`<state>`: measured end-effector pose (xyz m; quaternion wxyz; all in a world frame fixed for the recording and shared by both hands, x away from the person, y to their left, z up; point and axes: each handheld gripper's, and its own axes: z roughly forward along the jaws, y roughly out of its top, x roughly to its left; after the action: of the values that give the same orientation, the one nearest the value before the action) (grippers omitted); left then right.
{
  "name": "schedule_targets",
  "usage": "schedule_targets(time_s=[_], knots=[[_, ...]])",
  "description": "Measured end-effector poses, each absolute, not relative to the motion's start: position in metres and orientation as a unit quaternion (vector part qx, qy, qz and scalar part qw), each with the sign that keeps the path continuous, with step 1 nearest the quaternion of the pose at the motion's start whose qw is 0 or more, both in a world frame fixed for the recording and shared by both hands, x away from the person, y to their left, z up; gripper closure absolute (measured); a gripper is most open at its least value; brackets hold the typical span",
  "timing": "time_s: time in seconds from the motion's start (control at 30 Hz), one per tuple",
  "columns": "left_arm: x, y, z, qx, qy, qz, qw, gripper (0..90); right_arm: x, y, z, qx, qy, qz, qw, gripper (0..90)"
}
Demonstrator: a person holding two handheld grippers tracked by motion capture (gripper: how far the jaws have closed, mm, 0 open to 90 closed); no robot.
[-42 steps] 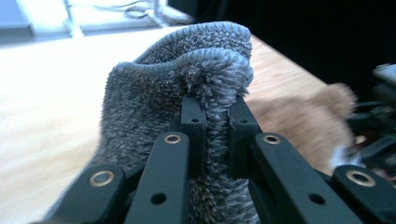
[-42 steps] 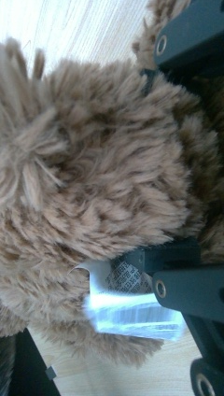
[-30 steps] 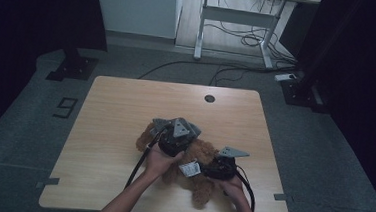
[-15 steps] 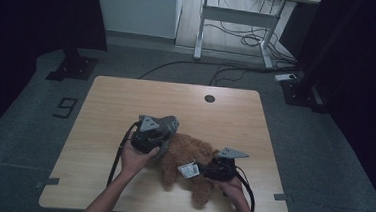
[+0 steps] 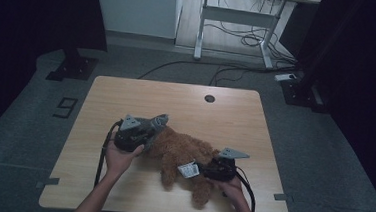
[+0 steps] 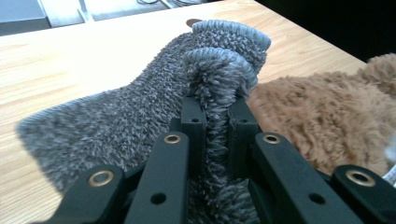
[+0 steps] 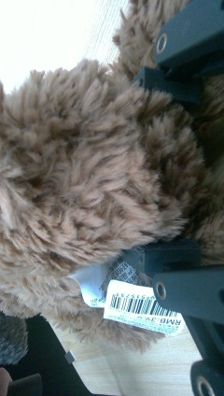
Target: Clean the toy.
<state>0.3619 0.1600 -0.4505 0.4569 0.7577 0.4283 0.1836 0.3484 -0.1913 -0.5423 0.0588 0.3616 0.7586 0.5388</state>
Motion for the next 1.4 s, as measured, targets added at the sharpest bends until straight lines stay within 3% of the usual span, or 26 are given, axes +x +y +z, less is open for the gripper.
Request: schedule_targets(time_s=[0.2,0.33,0.63,0.93,1.17,1.4], knots=[[0.365,0.181,-0.461,0.749,0.458,0.188,0.440,80.0,0.348,-0.192,-0.545,0.366,0.751,0.546,0.054,40.5],[0.364,0.197,-0.476,0.735,0.483,0.162,0.447,80.1,0.348,-0.194,-0.547,0.370,0.746,0.552,0.047,40.5],[0.365,0.190,-0.506,0.771,0.476,0.174,0.385,80.8,0.348,-0.194,-0.548,0.375,0.741,0.555,0.043,40.9],[0.363,0.197,-0.486,0.747,0.478,0.162,0.432,80.5,0.349,-0.195,-0.548,0.372,0.743,0.555,0.045,41.3],[0.350,0.158,-0.439,0.761,0.413,0.184,0.465,80.1,0.349,-0.194,-0.548,0.373,0.743,0.554,0.048,41.3],[0.357,0.103,-0.433,0.794,0.371,0.191,0.442,80.0,0.348,-0.194,-0.548,0.374,0.742,0.554,0.048,41.3]])
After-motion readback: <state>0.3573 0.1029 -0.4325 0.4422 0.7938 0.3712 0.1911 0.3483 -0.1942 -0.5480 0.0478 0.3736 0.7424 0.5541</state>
